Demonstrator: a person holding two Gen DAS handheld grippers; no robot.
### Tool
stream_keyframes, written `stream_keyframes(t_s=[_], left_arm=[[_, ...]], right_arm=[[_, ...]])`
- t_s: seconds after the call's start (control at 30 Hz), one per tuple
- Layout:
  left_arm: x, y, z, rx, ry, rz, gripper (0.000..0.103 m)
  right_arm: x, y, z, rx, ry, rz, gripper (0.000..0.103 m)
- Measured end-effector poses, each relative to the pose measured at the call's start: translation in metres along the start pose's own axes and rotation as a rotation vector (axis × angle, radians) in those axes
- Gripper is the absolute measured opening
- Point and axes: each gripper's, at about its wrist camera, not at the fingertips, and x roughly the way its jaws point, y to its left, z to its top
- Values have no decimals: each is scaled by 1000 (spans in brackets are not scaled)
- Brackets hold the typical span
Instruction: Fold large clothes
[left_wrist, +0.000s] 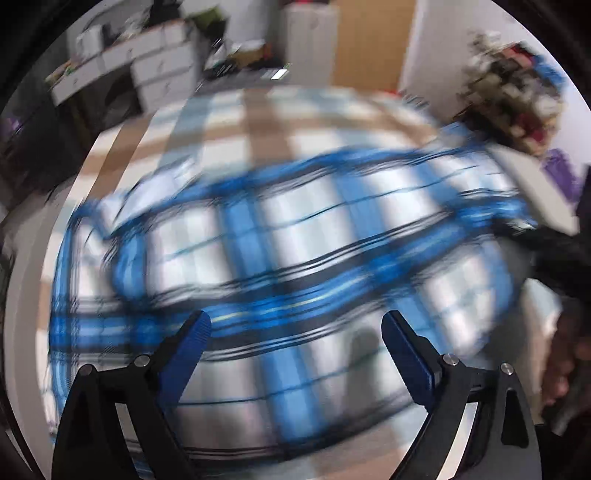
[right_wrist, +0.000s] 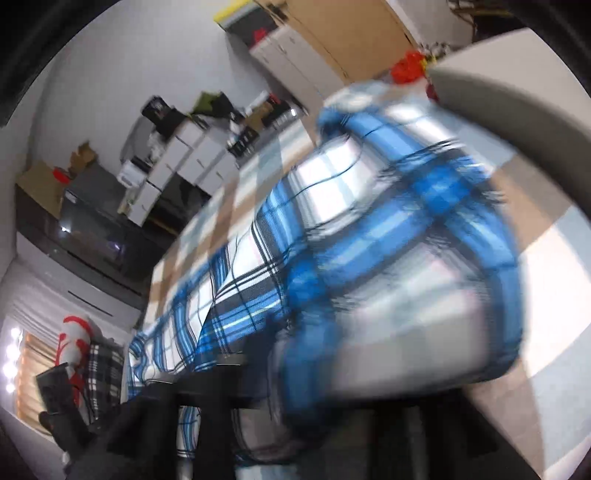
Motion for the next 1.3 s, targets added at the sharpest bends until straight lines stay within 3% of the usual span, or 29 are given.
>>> stream_keyframes(t_s=[0.07,0.13,0.3,0.4,0.47,0.53,0.6,0.67,0.73,0.8,0.87,0.9,0.93,0.97,1.03,1.17,1.3], left_arm=[[-2,-20,2,68,-31,6,91],[10,-37,5,115,-6,35,91],[56,-38,3,16,190,-18,91],[54,-38,3,22,185,-26,91],[50,-34,4,4,184,-52,91],[44,-26,7,-19,168,-81,91],[33,-15,8,-49,134,-123,91],[33,-8,10,-76,110,-125,91],[40,2,10,-95,137,-108,91],[48,6,10,-115,161,-125,91],[49,0,8,-89,164,-111,91],[49,-5,6,-72,169,-100,91],[50,-8,4,-58,175,-88,91],[52,-11,3,-50,180,-79,92],[53,-15,3,-31,182,-72,95],[52,-26,2,-20,172,-73,95],[52,-53,2,44,178,-156,95]], right_arm=[[-6,-2,1,2,0,28,8],[-11,-1,0,-11,3,25,6],[-21,3,-6,-29,33,75,5],[-13,3,-7,2,71,80,11],[-7,-6,-4,55,92,90,25],[-1,-18,1,128,77,72,71],[5,-28,6,212,62,94,80],[13,-30,12,255,57,86,83],[20,-23,17,222,43,69,91],[29,-11,21,135,38,40,92],[37,-2,23,60,27,10,84],[41,-1,23,47,32,16,59],[45,-2,24,40,44,21,26],[49,-5,25,46,52,36,19],[44,-6,26,47,23,68,10],[9,12,28,-47,-71,88,4],[-43,19,25,-146,-167,32,4]])
